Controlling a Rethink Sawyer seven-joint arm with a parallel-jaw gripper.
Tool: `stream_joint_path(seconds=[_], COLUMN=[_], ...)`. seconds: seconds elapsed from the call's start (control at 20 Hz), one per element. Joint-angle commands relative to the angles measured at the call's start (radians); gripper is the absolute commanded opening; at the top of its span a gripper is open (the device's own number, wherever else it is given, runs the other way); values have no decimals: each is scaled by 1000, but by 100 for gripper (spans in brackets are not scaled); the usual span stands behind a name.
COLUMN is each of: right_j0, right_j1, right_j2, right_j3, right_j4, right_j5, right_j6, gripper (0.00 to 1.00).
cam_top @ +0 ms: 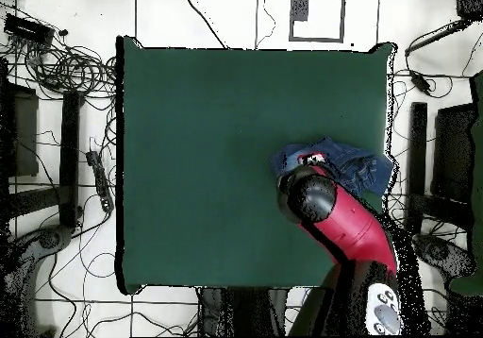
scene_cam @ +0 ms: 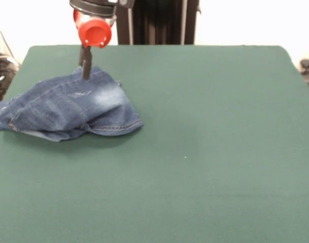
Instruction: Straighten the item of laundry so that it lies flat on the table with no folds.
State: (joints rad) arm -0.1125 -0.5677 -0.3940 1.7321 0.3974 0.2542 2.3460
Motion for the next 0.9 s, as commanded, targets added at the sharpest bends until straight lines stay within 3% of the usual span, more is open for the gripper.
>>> stream_joint_path(seconds=[0.05, 0.25, 0.6, 0.9], right_j0=[61, 10, -113, -69], right_j1=[-18, -9, 67, 121], right_j2=[-55, 8, 217, 169], right_j3=[-59, -10, 48, 15], right_j4=[-51, -61, -66, -92], right_j5=[214, 190, 115, 63], right_j6=[97, 66, 2, 72], gripper=[100, 100, 100, 100])
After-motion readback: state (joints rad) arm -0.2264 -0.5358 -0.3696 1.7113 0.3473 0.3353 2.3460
